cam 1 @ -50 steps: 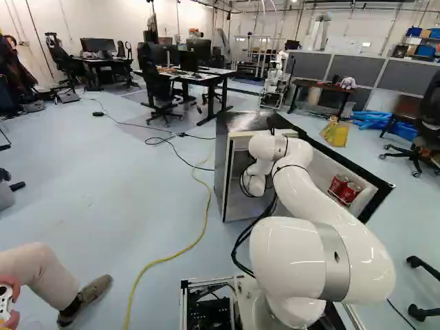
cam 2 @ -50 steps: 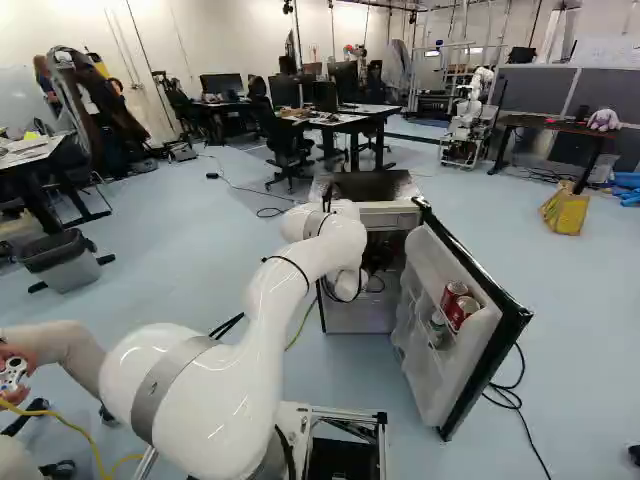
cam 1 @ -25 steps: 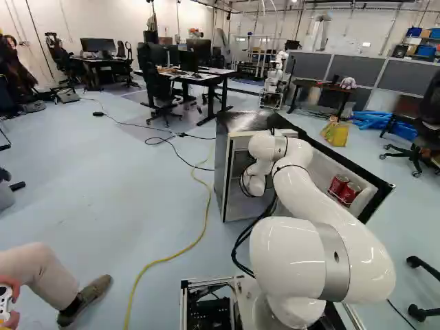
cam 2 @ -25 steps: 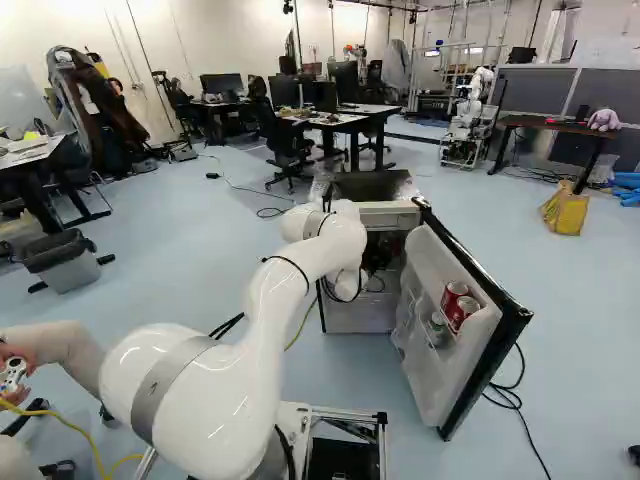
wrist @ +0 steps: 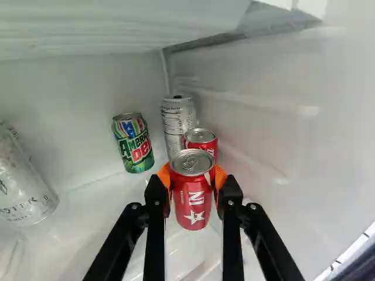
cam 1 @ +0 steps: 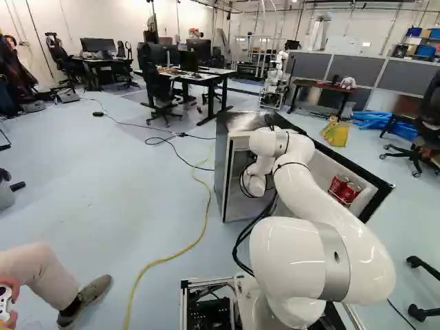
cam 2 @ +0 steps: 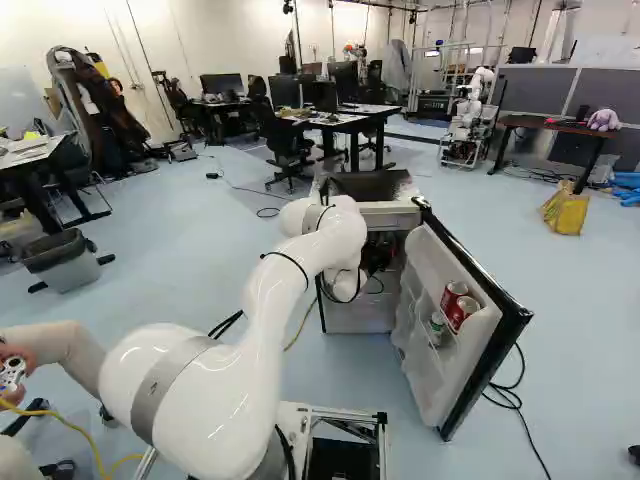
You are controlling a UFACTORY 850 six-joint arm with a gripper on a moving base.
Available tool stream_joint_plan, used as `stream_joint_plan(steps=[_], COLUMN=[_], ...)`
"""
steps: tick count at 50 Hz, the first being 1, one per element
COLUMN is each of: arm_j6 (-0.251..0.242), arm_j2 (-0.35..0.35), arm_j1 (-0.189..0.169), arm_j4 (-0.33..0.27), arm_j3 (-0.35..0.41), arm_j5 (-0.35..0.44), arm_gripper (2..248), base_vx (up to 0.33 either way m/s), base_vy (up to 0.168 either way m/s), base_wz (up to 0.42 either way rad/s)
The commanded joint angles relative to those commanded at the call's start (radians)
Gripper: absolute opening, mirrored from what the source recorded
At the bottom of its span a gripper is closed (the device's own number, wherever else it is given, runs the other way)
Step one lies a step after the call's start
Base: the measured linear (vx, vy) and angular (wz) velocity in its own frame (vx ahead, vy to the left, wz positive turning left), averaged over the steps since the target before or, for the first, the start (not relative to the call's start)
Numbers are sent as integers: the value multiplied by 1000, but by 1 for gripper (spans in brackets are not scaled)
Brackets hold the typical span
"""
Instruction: Grab a drink from the fridge
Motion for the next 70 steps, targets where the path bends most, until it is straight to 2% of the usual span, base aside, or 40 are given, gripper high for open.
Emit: stream_joint_plan(steps=[13, 51, 70], arm_j6=[0, 0, 0], arm_j2=[64, 341, 468], arm_j1=[4, 32, 58], arm_j4=[0, 0, 0], arm_j3=[103, 486, 652], arm_j5=[0, 0, 0], arm_gripper=[91, 91, 91], base_vx=[0, 0, 0], base_vy=[0, 0, 0], base_wz=[0, 0, 0])
